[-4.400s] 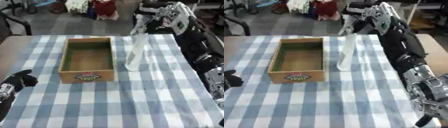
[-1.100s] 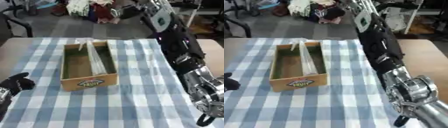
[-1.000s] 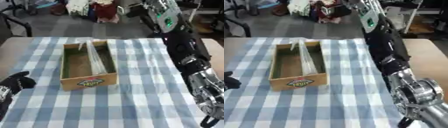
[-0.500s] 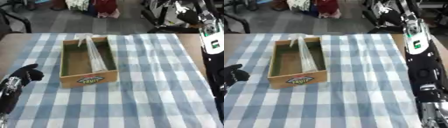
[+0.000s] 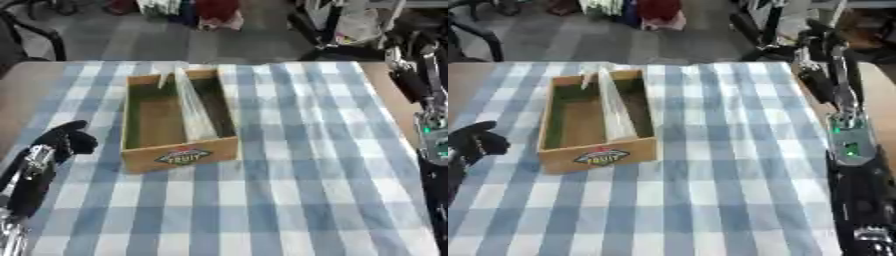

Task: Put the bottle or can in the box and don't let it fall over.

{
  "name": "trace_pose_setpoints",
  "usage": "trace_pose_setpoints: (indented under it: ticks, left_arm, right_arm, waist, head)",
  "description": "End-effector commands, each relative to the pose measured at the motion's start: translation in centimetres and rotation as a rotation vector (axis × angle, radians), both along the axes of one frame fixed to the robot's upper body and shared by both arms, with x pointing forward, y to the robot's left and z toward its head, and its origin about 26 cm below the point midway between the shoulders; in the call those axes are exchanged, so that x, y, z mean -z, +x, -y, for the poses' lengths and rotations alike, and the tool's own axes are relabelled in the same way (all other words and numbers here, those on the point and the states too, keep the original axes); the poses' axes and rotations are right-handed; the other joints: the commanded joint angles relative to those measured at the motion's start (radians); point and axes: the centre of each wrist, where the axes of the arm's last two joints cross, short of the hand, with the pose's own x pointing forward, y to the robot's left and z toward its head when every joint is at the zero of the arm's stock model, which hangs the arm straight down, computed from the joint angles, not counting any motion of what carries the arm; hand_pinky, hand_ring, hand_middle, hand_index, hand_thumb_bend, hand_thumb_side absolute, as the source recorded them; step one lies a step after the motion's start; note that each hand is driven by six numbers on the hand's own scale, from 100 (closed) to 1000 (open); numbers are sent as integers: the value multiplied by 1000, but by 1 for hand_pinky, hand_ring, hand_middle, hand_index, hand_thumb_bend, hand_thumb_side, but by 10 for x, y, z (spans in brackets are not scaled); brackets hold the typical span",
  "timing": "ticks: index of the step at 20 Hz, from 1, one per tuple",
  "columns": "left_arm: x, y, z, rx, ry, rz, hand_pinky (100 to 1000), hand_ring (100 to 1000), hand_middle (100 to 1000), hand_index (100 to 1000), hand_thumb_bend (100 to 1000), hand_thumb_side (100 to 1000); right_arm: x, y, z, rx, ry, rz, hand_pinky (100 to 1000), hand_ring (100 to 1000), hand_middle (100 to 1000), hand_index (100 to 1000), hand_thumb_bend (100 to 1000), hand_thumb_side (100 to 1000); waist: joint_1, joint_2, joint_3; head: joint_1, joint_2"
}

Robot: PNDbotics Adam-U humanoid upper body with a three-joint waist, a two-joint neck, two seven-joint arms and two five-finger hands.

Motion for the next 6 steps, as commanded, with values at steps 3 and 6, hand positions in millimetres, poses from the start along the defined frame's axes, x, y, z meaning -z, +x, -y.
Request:
trace_pose_setpoints:
  ticks: [3, 6]
  left_arm:
    - [-7, 0, -3, 1, 16, 20, 743, 706, 628, 863, 125, 984]
    - [-4, -1, -2, 7, 18, 8, 743, 707, 628, 863, 125, 987]
  right_arm:
    - [-3, -21, 9, -4, 38, -32, 789, 694, 690, 872, 100, 811]
    - [4, -39, 15, -9, 56, -52, 787, 691, 686, 871, 100, 813]
  waist:
    - [0, -23, -2]
    - [1, -30, 1]
  head:
    - [10, 9]
    - [1, 9]
